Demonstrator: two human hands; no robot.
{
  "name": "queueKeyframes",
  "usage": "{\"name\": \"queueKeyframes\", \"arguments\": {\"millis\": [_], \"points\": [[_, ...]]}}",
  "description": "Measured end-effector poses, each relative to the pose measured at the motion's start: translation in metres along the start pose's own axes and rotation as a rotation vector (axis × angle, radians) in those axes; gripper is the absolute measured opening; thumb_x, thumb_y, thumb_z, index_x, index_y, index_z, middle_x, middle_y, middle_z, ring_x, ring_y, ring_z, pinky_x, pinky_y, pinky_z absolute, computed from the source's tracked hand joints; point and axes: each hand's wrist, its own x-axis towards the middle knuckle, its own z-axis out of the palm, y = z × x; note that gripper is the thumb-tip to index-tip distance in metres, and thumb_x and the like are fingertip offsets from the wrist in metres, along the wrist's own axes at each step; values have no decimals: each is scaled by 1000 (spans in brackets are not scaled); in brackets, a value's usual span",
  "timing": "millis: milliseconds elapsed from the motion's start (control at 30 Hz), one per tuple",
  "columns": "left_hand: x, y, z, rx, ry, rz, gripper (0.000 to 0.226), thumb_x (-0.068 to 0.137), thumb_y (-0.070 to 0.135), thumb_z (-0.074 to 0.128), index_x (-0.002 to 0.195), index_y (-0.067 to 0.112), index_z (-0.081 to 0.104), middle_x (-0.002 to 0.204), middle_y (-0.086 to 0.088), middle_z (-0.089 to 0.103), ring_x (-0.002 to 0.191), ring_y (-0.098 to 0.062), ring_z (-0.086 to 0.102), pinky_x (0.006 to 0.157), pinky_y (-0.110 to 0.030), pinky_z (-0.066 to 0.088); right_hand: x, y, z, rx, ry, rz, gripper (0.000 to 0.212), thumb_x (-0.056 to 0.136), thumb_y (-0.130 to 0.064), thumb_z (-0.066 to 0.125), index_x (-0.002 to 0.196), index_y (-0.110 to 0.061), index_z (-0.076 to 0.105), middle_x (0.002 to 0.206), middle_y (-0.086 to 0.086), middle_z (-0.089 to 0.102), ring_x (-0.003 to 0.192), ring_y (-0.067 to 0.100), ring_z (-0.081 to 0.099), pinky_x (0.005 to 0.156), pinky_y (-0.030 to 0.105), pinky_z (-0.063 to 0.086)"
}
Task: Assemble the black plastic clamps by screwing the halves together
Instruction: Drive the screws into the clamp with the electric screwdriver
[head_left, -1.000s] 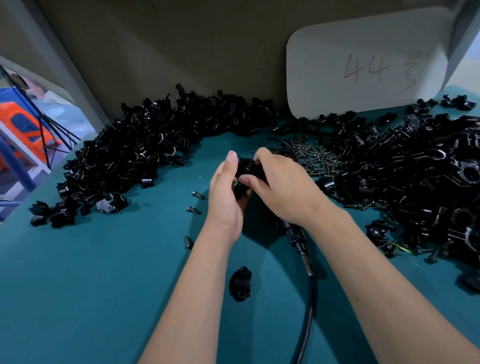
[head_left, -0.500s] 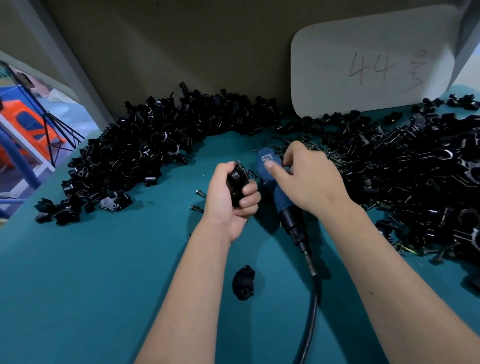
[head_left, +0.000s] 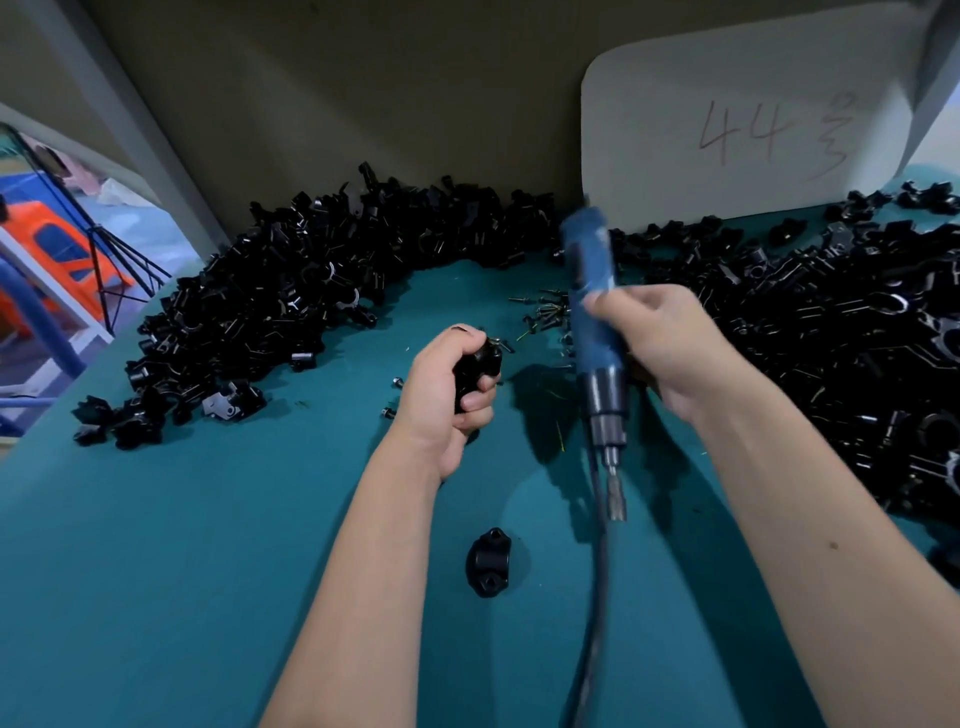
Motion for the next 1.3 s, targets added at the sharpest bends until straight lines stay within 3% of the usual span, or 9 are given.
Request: {"name": "queueKeyframes", "arguments": {"millis": [167, 267, 400, 467, 567, 1067, 1300], "points": [[4, -6, -3, 454, 52, 266, 19, 78, 25, 62, 69, 20, 45, 58, 4, 42, 46, -14, 31, 45, -20, 25, -3, -18, -5, 609, 56, -24, 43, 92, -46, 71, 106, -10, 54, 82, 4, 63, 63, 20, 64, 63, 34, 59], [4, -10, -7, 753, 31, 346, 26, 79, 30, 63, 75, 10, 48, 62, 4, 41, 57, -17, 37, 58, -31, 39, -6, -20, 4, 782, 98, -163, 28, 100, -32, 67, 105, -13, 48, 83, 6, 59, 64, 21, 59, 61, 35, 54], [2, -6, -8, 717, -29, 256, 25, 78, 35, 60, 65, 20, 46, 57, 11, 40, 47, -9, 34, 42, -16, 29, -11, -25, 15, 824, 323, -242, 26, 93, -17, 74, 100, -13, 49, 72, 4, 56, 54, 21, 52, 56, 35, 48], [2, -5, -10, 761, -5, 273, 25, 80, 33, 59, 62, 23, 45, 55, 14, 39, 48, -9, 34, 43, -17, 28, -14, -27, 19, 850, 442, -269, 30, 91, -21, 75, 100, -14, 48, 66, 3, 54, 49, 20, 48, 52, 33, 45], [0, -7, -12, 910, 45, 384, 28, 81, 33, 58, 69, 13, 43, 56, 12, 38, 52, -11, 34, 47, -22, 26, -18, -28, 21, 897, 526, -312, 30, 94, -24, 70, 103, -13, 44, 62, 4, 51, 47, 21, 45, 51, 32, 41], [3, -8, -13, 992, 82, 387, 32, 80, 40, 56, 71, 12, 42, 54, 13, 38, 51, -9, 30, 45, -22, 27, -17, -32, 22, 979, 556, -303, 35, 90, -24, 66, 108, -12, 39, 63, 4, 45, 49, 20, 41, 51, 32, 39], [1, -8, -11, 992, 76, 349, 30, 79, 42, 55, 66, 20, 40, 54, 13, 39, 52, -10, 32, 53, -32, 27, -17, -33, 23, 978, 560, -316, 27, 92, -19, 63, 105, -12, 41, 61, 4, 45, 48, 20, 40, 51, 32, 38]]}}
